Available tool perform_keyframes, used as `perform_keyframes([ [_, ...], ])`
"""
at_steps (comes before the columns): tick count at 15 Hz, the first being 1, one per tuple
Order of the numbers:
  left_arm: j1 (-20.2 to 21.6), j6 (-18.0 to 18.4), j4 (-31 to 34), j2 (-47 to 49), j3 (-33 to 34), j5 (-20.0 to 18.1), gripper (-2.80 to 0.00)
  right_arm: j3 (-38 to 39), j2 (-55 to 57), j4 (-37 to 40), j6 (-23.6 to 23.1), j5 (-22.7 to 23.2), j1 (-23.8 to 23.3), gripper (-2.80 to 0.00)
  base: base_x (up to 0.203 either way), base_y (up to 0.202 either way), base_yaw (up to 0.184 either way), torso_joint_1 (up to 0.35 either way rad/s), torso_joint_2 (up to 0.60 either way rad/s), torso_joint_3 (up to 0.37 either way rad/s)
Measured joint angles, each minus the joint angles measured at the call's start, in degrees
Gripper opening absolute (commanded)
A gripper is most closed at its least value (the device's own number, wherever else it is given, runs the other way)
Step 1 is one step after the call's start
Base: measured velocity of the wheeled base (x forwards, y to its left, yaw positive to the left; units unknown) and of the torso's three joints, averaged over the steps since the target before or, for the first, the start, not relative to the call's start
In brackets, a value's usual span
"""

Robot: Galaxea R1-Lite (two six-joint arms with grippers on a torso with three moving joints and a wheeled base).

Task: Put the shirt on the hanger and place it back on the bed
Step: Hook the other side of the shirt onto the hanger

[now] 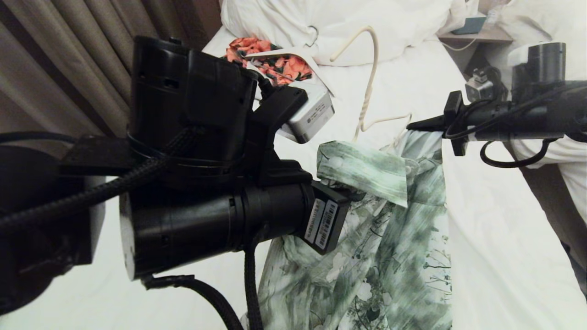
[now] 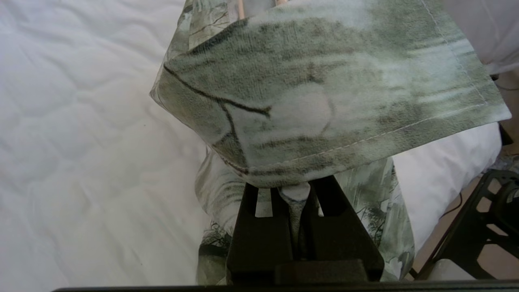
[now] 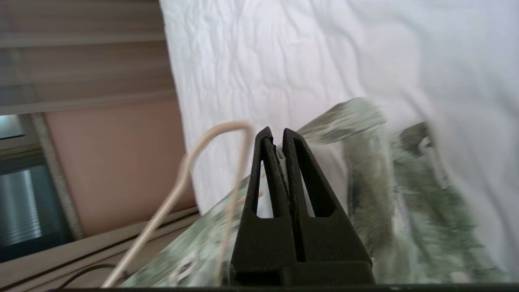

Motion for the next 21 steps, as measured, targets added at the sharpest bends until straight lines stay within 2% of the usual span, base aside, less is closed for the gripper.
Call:
perform_keyframes([
  [8, -3.92, -1.8, 3.53, -1.36, -0.41, 0.41, -2.8, 0.11, -0.06, -0.3, -4.47, -0.3, 0.06, -2.8, 0.0, 0.0, 0.0, 0.0, 0.0, 0.0],
  [15, -6.86, -4.14, 4.95, 0.26, -1.1, 1.32, -2.8, -0.11, -0.28, -0.27, -11.57, -0.39, 0.05, -2.8, 0.0, 0.0, 0.0, 0.0, 0.0, 0.0],
  [17, -7.2, -4.26, 8.02, 0.7, -1.94, 2.68, -2.8, -0.22, -0.4, -0.17, -12.07, -0.39, -0.39, -2.8, 0.0, 0.0, 0.0, 0.0, 0.0, 0.0],
  [19, -7.29, -6.68, 12.85, 1.0, -4.34, 4.12, -2.8, -0.27, -0.59, -0.07, -12.13, -0.39, -0.96, -2.8, 0.0, 0.0, 0.0, 0.0, 0.0, 0.0],
  [21, -7.61, -7.59, 14.53, 0.7, -5.6, 4.19, -2.8, -0.26, -0.63, -0.07, -12.13, -0.38, -1.46, -2.8, 0.0, 0.0, 0.0, 0.0, 0.0, 0.0],
])
